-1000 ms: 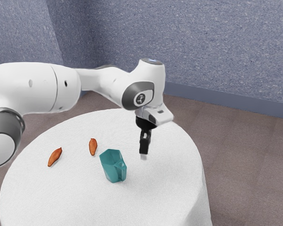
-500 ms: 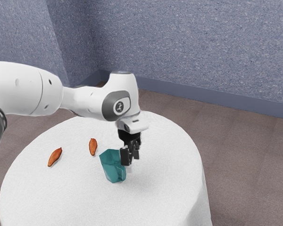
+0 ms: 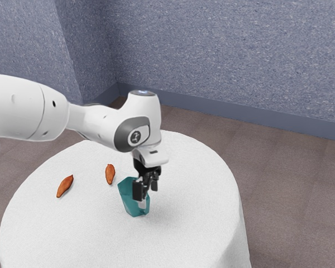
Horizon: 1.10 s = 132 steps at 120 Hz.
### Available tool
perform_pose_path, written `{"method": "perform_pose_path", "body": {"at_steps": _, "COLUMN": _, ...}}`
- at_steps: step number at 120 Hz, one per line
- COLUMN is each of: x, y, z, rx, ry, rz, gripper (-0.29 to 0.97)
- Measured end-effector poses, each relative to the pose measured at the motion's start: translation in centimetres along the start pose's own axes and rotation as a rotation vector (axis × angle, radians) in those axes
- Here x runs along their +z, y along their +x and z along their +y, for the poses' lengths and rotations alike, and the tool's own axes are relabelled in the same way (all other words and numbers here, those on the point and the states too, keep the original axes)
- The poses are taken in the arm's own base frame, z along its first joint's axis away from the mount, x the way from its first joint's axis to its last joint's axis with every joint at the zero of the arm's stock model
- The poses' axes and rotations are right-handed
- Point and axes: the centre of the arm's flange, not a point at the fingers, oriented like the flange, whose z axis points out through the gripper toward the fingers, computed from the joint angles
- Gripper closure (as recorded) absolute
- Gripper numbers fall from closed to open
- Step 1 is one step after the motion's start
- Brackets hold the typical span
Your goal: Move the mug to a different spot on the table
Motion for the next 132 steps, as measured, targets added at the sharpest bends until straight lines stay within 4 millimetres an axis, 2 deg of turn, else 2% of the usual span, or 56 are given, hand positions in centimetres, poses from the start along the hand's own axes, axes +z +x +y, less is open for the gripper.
{"method": "perform_pose_path", "body": {"at_steps": 14, "x": 1.0, "y": -0.4, "z": 0.1, "rx": -0.022, "ry": 0.005, "rz": 0.061, "gripper": 0.0}}
{"method": "perform_pose_path", "body": {"at_steps": 33, "x": 1.0, "y": -0.8, "z": 0.1, "rx": 0.014, "ry": 0.037, "rz": 0.113, "gripper": 0.0}}
{"method": "perform_pose_path", "body": {"at_steps": 81, "x": 1.6, "y": -1.2, "z": 0.2, "rx": 0.198, "ry": 0.075, "rz": 0.093, "gripper": 0.0}}
{"method": "perform_pose_path", "body": {"at_steps": 114, "x": 2.3, "y": -2.2, "z": -0.7, "rx": 0.156, "ry": 0.09, "rz": 0.082, "gripper": 0.01}}
{"method": "perform_pose_path", "body": {"at_steps": 120, "x": 2.4, "y": -2.2, "z": -0.8, "rx": 0.146, "ry": 0.093, "rz": 0.082, "gripper": 0.07}}
{"method": "perform_pose_path", "body": {"at_steps": 132, "x": 2.3, "y": -2.2, "z": -0.9, "rx": 0.126, "ry": 0.106, "rz": 0.083, "gripper": 0.33}}
